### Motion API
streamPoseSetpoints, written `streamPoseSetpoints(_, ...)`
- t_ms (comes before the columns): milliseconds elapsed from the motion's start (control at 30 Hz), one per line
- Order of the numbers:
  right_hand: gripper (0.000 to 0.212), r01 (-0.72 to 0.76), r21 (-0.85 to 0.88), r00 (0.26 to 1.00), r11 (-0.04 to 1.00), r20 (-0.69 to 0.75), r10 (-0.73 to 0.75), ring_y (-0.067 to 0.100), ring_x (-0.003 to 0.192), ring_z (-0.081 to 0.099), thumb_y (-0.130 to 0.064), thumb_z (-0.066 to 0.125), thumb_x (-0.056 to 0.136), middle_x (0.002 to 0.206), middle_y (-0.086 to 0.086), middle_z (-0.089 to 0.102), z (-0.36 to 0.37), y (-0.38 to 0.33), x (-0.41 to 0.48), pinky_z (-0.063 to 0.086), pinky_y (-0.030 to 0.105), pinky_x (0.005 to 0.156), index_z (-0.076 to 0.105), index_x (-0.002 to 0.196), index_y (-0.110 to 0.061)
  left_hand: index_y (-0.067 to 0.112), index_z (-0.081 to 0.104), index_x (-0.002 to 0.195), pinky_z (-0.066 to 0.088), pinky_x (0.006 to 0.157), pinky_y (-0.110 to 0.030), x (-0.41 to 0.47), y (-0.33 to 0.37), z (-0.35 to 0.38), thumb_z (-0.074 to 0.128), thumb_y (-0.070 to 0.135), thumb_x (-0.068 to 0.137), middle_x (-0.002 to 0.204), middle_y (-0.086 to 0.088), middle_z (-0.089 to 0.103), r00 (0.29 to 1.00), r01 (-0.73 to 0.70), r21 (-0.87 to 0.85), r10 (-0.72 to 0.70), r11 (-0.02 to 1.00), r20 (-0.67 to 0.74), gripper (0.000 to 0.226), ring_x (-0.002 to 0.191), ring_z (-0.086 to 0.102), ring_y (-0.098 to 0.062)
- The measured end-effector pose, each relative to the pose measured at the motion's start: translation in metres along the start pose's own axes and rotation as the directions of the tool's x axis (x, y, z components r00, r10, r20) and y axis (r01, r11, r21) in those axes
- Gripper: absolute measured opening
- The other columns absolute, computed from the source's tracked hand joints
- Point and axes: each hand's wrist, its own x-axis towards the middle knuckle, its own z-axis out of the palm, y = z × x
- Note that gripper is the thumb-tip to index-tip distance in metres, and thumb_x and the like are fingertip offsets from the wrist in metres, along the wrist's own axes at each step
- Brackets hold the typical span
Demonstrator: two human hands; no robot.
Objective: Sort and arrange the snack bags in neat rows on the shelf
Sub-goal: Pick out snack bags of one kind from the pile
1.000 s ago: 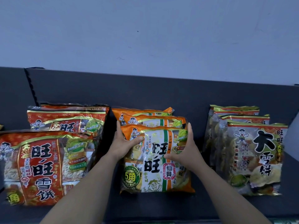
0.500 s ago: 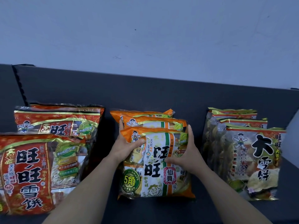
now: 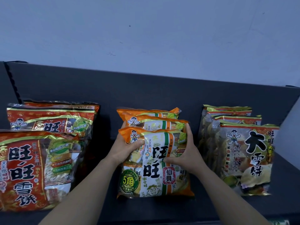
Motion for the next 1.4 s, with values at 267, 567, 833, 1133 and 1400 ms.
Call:
streamPoseSetpoints(267,0.146,0.081,0.029,0.996,0.996,0.029,-0.082,0.003,0.127,0.047,-0.037,0.096,0.047,0.143,-0.017,0.040,0.017,-0.004,0.002,0.042,0.039,0.108,-0.013,0.142,-0.057,0.028,0.056,0.116,0.042,0.071,-0.009,-0.028,0.010,0.001,0.080,0.040,0.073,0.103,0.018,0.066,0.980,0.036,0.042,-0.027,0.998,-0.198,0.051,0.088,0.063,0.007)
streamPoseSetpoints(567,0.126,0.133,-0.260,0.973,0.956,-0.147,-0.175,0.017,0.145,0.013,-0.050,0.082,0.063,0.156,-0.010,0.000,0.020,0.000,-0.027,0.026,0.047,0.116,-0.011,0.148,-0.045,0.024,0.002,0.155,0.026,0.117,-0.045,-0.062,0.016,0.013,0.069,0.050,0.083,0.159,-0.004,0.020,0.892,0.062,0.198,0.034,0.978,-0.450,0.101,0.145,0.023,-0.023)
streamPoseSetpoints(833,0.124,0.144,-0.649,0.990,0.747,0.102,-0.101,0.019,0.148,-0.016,-0.063,0.075,0.068,0.153,-0.010,-0.037,0.043,0.031,-0.070,0.004,0.054,0.119,-0.022,0.144,-0.050,0.054,-0.023,0.141,0.035,0.112,-0.050,-0.113,-0.036,0.020,0.084,0.046,0.068,0.151,0.024,-0.037,0.995,-0.075,0.621,0.103,0.780,-0.009,0.130,0.149,0.003,-0.026)
streamPoseSetpoints(1133,0.078,0.171,-0.610,0.967,0.773,-0.046,-0.250,0.020,0.147,-0.005,-0.049,0.058,0.088,0.160,0.001,-0.005,0.021,-0.002,-0.075,0.005,0.048,0.120,0.018,0.152,-0.031,0.029,0.011,0.153,0.021,0.117,-0.050,-0.106,0.004,0.021,0.075,0.061,0.070,0.159,-0.009,0.011,0.915,-0.177,0.806,0.396,0.565,-0.077,0.110,0.146,0.014,-0.029)
streamPoseSetpoints(1400,0.095,0.196,-0.786,0.980,0.586,0.174,-0.094,0.022,0.149,-0.003,-0.047,0.059,0.081,0.163,-0.003,0.000,-0.004,-0.041,-0.018,0.001,0.051,0.120,0.002,0.154,-0.026,0.031,-0.021,0.151,0.005,0.119,-0.055,-0.064,0.044,0.011,0.080,0.059,0.065,0.159,-0.002,-0.026,0.992,-0.094,0.979,0.096,0.179,0.078,0.135,0.149,-0.016,-0.030)
